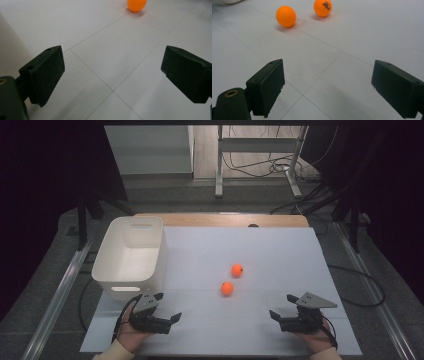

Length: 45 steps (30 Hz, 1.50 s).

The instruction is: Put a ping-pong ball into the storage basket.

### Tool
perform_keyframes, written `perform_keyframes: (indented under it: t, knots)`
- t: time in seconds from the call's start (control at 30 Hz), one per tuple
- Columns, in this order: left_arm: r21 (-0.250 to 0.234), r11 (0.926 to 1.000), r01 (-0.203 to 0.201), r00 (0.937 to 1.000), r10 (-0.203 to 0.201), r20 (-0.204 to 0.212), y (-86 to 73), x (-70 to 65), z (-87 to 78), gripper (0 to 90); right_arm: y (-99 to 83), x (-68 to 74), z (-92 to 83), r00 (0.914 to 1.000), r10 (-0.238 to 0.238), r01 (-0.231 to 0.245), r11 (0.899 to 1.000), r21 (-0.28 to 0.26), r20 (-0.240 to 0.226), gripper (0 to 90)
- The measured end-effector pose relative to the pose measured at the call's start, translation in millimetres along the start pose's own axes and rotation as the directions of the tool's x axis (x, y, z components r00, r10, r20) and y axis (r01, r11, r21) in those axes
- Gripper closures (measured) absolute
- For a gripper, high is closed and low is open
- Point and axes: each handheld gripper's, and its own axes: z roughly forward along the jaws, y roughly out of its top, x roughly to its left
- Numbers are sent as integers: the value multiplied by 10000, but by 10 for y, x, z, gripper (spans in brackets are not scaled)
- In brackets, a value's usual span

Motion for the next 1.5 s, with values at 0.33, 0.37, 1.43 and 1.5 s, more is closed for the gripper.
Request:
perform_keyframes:
  t: [0.33, 0.37, 1.43, 1.5]
  knots:
    - [-47, 9998, 167, 9999, -167, -2, 13, -4, 0, 62, 1, 7, -5, 10000, -48, 48, 10000, -24, -85, 131]
    - [-34, 9998, 177, 9998, -177, 10, 15, -4, 1, 62, 1, 8, -4, 9999, -53, 53, 10000, -23, -92, 131]
    - [341, 9993, 152, 9998, -156, 139, 196, -52, -1, 65, 7, 24, 2, 9999, -109, 110, 9999, 83, -128, 139]
    - [313, 9994, 173, 9997, -178, 145, 204, -51, -1, 66, 10, 29, -2, 9997, -131, 132, 9999, 39, -182, 138]
